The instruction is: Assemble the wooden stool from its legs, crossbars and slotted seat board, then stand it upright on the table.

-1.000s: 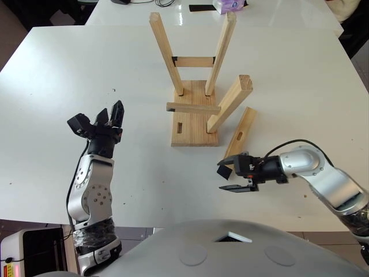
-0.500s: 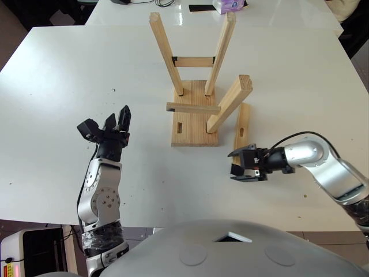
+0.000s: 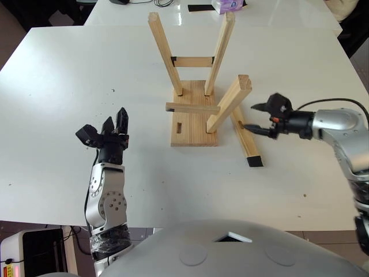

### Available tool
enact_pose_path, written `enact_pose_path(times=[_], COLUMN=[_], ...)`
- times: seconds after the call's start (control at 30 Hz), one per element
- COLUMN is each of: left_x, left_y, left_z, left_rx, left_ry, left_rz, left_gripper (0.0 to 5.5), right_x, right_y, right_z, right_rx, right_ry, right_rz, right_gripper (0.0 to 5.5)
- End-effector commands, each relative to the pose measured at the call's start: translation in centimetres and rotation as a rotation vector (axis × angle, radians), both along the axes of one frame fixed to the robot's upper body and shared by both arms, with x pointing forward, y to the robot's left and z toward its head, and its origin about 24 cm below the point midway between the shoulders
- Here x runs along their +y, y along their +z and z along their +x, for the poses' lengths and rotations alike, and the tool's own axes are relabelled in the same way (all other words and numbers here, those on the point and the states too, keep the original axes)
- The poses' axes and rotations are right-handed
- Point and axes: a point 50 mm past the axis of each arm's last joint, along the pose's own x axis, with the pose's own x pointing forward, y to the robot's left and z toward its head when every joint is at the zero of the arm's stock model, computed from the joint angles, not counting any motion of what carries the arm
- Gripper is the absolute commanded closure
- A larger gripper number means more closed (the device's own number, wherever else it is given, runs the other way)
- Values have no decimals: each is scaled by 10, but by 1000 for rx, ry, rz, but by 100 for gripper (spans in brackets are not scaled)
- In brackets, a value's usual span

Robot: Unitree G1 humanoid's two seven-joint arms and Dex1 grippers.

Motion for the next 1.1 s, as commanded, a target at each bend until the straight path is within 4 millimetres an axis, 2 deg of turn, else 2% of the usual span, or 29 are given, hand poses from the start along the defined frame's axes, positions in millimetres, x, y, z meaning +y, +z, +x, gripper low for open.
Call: enact_pose_path(times=[0.03,0.2,0.37,0.5,0.67,0.8,0.9,1.1], left_x=[0,4,6,7,5,4,6,13], left_y=[-2,-4,-2,-2,-2,-2,2,20], left_z=[5,3,4,3,1,0,0,7], left_rx=[0,13,17,19,18,18,5,-57], left_ry=[7,8,-3,-3,2,7,13,41], left_rz=[0,17,30,38,36,36,40,31], left_gripper=[211,211,211,211,211,211,211,211], right_x=[14,25,21,16,16,1,-6,-2], right_y=[-19,-31,-37,-46,-48,-49,-51,-54], right_z=[-9,-20,-35,-48,-61,-68,-70,-67], right_rx=[78,111,139,201,255,270,260,240], right_ry=[-212,-364,-418,-422,-354,-353,-349,-347], right_rz=[57,50,10,-36,-56,-104,-128,-76], right_gripper=[211,211,211,211,211,211,257,334])
